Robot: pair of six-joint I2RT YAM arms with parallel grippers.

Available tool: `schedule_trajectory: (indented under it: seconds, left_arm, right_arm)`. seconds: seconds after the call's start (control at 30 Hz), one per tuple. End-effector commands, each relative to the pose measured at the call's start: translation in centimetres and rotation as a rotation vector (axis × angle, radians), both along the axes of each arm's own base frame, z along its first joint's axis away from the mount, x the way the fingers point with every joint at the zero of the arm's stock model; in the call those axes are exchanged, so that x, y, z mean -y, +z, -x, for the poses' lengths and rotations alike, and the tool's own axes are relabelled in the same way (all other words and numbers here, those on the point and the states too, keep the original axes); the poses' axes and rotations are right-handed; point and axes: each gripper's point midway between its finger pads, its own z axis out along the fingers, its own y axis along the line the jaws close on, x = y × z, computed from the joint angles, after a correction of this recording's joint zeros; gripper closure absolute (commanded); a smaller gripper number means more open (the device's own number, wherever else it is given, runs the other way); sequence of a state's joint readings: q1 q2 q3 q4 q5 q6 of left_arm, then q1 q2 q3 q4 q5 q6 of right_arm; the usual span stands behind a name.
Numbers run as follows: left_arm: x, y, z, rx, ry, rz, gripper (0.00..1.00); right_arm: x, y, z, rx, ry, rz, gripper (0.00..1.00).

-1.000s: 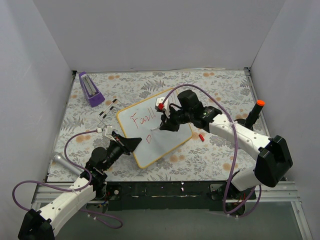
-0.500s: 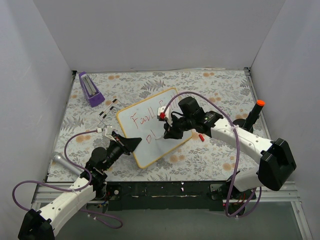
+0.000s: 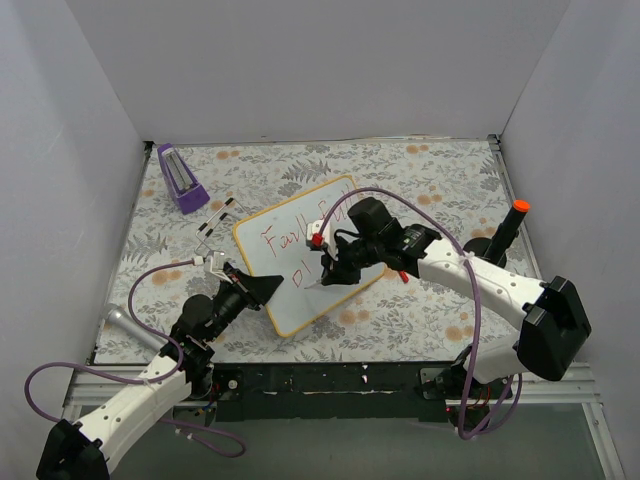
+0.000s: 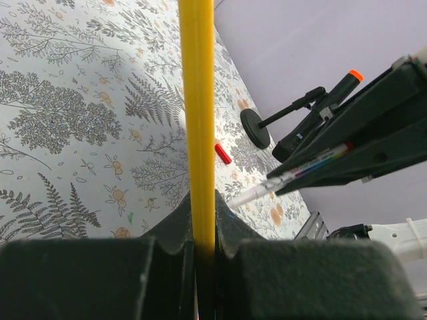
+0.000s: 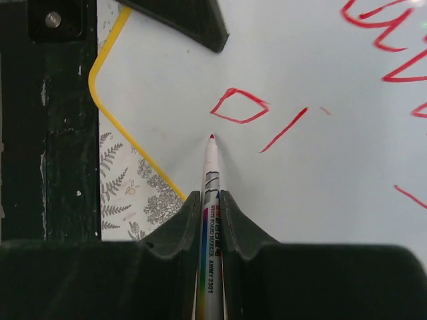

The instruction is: Write a sentence on the whiteboard

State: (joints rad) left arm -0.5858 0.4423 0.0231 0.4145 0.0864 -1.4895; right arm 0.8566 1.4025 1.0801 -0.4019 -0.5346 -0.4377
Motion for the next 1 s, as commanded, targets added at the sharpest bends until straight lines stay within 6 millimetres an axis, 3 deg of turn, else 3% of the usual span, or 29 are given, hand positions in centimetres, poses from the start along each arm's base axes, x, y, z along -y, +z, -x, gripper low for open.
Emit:
schedule_trajectory:
  seconds: [0.0,0.3,0.5,0.97]
  left_arm:
    - [-0.3,5.6,0.5,0.173,-0.001,0.126,1.0]
    - [-0.1,5.6,0.5,0.176,-0.009,0.13,1.0]
    - [-0.2,5.6,0.5,0.175,-0.006,0.131,1.0]
    - [-0.2,5.8,0.5,0.179,-0.007,0.129,1.0]
  right_arm:
    - [-0.7,4.2,-2.3,0.055,-0.039,-0.1,0.99]
    - [-0.7,5.0,-4.9,0.088,-0.114,-0.123,0.99]
    - [-1.0,5.3,-5.4,0.097,-0.127,-0.131,0.99]
    - [-1.0,3.9,-5.5,0.072,-0.136,-0.099,0.99]
